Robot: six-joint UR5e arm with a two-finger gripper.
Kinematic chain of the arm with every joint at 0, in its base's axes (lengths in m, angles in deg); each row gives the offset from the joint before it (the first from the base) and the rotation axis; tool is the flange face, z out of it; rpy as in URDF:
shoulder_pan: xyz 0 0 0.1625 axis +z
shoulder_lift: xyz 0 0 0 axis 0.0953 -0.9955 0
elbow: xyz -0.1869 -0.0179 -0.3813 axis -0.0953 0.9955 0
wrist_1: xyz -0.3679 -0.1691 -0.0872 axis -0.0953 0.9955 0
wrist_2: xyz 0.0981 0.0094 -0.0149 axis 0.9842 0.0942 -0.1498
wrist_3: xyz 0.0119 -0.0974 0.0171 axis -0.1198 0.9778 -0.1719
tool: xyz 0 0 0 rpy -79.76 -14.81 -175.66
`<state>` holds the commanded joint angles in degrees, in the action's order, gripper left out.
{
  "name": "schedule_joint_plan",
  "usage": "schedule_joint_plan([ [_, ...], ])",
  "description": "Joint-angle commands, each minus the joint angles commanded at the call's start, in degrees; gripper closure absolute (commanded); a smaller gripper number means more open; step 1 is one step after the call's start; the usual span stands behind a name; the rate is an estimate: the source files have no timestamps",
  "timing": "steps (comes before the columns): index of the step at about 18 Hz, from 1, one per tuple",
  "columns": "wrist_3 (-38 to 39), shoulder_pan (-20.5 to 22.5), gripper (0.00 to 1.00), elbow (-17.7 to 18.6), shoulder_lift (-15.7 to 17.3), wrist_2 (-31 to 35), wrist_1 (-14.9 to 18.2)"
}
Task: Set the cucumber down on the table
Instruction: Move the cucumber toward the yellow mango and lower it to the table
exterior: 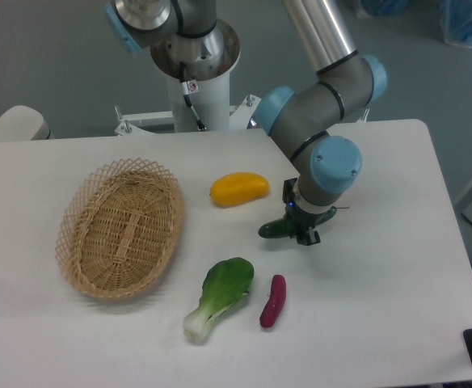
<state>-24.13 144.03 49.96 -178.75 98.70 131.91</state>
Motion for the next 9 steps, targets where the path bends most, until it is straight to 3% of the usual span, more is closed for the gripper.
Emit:
schedule_joint_plan([
  [5, 0.4, -1.3, 0.68, 1.6, 0.9, 0.0, 0.2],
  [7, 0.6, -1.3, 0.5, 1.7, 1.0, 0.0, 0.2],
  [9, 0.6, -1.4, 0.24, 1.7, 1.0, -0.1, 0.1],
])
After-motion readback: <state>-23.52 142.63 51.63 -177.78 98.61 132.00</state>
